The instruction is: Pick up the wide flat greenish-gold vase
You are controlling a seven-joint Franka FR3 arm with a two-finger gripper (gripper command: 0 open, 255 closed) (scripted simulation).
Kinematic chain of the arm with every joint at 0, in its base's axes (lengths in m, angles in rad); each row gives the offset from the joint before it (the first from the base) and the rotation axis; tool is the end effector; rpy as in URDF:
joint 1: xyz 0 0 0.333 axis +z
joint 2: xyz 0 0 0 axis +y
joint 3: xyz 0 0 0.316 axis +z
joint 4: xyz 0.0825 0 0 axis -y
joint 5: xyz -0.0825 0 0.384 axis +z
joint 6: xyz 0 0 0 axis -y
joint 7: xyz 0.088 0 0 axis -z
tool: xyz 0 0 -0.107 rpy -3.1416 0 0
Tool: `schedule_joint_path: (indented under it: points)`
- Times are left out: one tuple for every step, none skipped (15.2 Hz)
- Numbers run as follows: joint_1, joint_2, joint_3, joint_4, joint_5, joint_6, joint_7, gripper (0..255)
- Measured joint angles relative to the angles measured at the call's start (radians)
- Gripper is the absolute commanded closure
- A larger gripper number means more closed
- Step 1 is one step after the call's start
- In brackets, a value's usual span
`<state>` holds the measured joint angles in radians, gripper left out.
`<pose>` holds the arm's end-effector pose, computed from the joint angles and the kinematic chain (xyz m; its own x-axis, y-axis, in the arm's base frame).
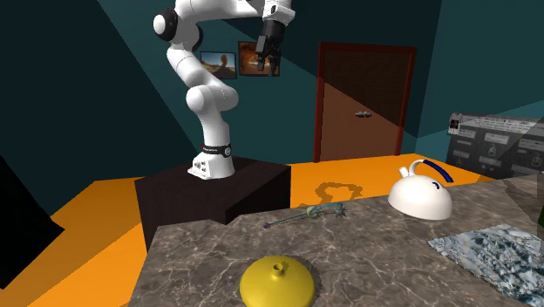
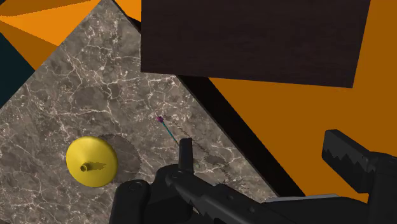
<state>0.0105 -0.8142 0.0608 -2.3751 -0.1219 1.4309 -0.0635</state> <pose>0.2834 0.0113 0.5797 0.9861 0.0916 -0.1389 0.1132 -0.9811 0.1568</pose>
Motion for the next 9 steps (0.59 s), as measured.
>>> schedule_joint_path:
  points:
    - [0.000,0.000,0.000,0.000,0.000,0.000,0.000,0]
    - [-0.002,0.002,-0.010,-0.009,-0.007,0.014,-0.010,0]
    - [-0.006,0.004,-0.026,-0.024,-0.019,0.035,-0.026,0]
    - [-0.010,0.015,-0.044,-0.037,-0.031,0.064,-0.042,0]
    - [-0.017,0.014,-0.067,-0.056,-0.047,0.089,-0.064,0]
    - [-0.020,0.018,-0.083,-0.072,-0.057,0.114,-0.080,0]
    - [-0.024,0.027,-0.101,-0.090,-0.069,0.147,-0.096,0]
    - [-0.029,0.041,-0.120,-0.098,-0.081,0.175,-0.113,0]
    - [-0.035,0.061,-0.143,-0.112,-0.095,0.215,-0.133,0]
